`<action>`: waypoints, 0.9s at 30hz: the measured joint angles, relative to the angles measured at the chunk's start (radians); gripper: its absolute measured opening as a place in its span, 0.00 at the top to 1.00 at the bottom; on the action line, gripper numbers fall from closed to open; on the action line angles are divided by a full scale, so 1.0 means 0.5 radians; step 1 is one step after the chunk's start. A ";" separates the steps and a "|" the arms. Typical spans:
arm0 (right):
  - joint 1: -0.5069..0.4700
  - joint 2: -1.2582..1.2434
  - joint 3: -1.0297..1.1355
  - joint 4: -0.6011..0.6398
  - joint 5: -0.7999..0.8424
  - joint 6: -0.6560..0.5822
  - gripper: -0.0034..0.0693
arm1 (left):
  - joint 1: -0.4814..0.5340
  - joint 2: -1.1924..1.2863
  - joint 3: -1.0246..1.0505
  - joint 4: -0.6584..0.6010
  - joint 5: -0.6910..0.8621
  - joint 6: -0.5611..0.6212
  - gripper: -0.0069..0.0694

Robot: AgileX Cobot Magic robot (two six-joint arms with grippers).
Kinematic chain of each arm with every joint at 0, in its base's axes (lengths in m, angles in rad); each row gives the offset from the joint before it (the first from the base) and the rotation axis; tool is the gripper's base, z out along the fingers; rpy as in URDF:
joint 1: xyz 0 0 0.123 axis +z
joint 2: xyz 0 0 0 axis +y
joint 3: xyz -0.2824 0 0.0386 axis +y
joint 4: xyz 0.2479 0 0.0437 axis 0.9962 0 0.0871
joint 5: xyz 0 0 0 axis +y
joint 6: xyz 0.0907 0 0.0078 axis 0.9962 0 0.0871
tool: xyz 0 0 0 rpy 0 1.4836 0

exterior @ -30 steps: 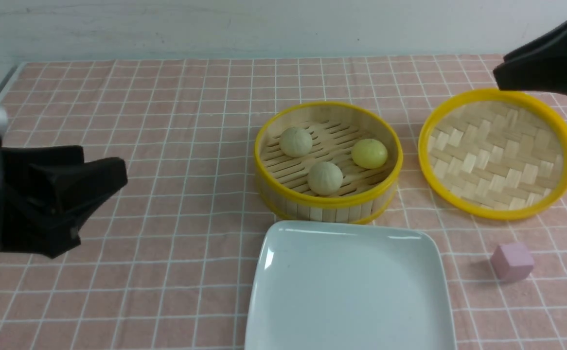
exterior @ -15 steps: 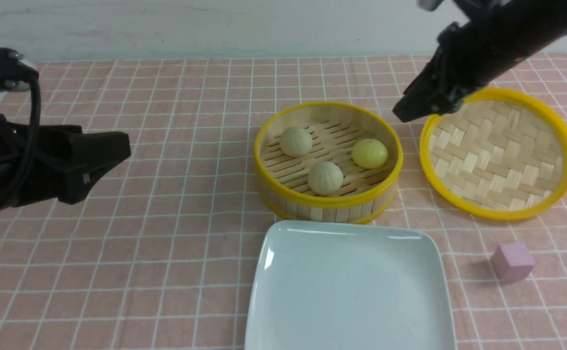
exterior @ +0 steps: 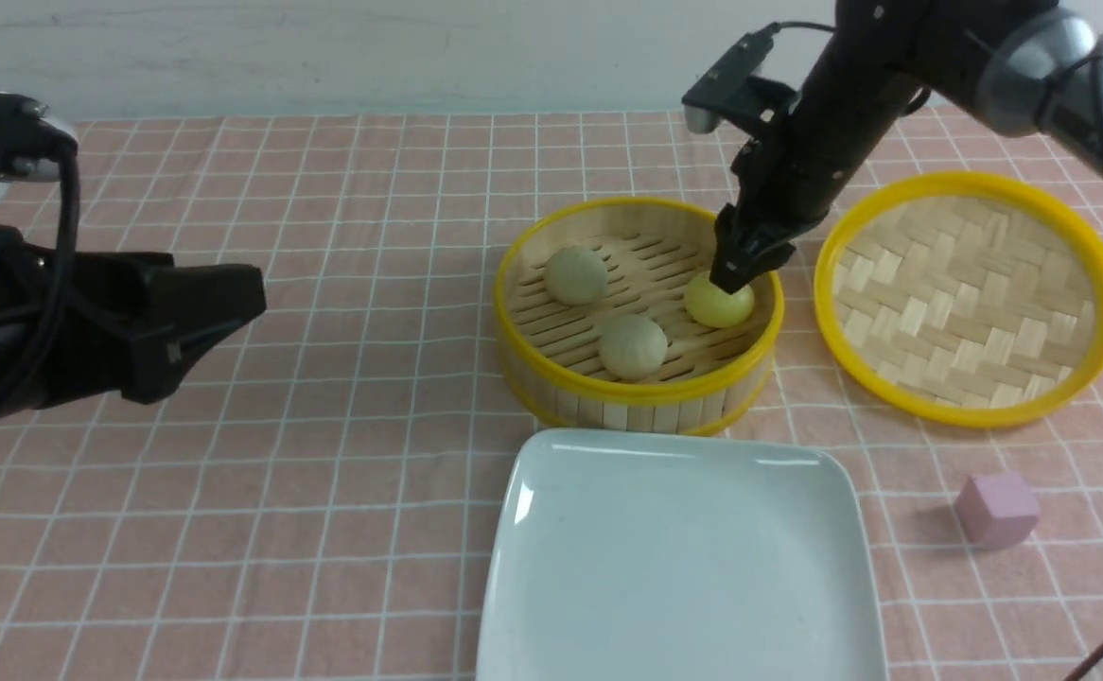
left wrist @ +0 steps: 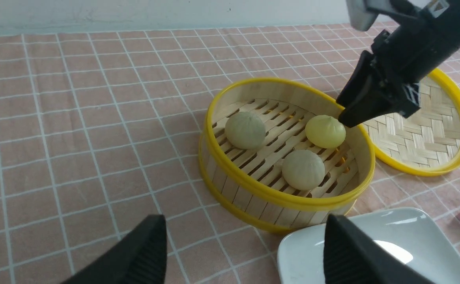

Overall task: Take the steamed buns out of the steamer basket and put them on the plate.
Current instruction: Use the right arm to grab the steamed stuffed bun that is closest to it, then use the right arm to put the steamed stuffed bun into the plate

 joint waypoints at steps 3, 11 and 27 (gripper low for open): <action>0.000 0.059 -0.028 -0.002 0.015 0.000 0.49 | 0.000 0.000 0.000 0.000 0.021 0.000 0.21; 0.000 0.074 -0.046 0.015 0.042 0.000 0.53 | 0.000 0.000 0.000 0.051 0.047 -0.002 0.21; 0.002 -0.103 -0.392 0.113 0.101 0.100 0.94 | 0.000 0.000 0.000 0.053 0.072 -0.002 0.21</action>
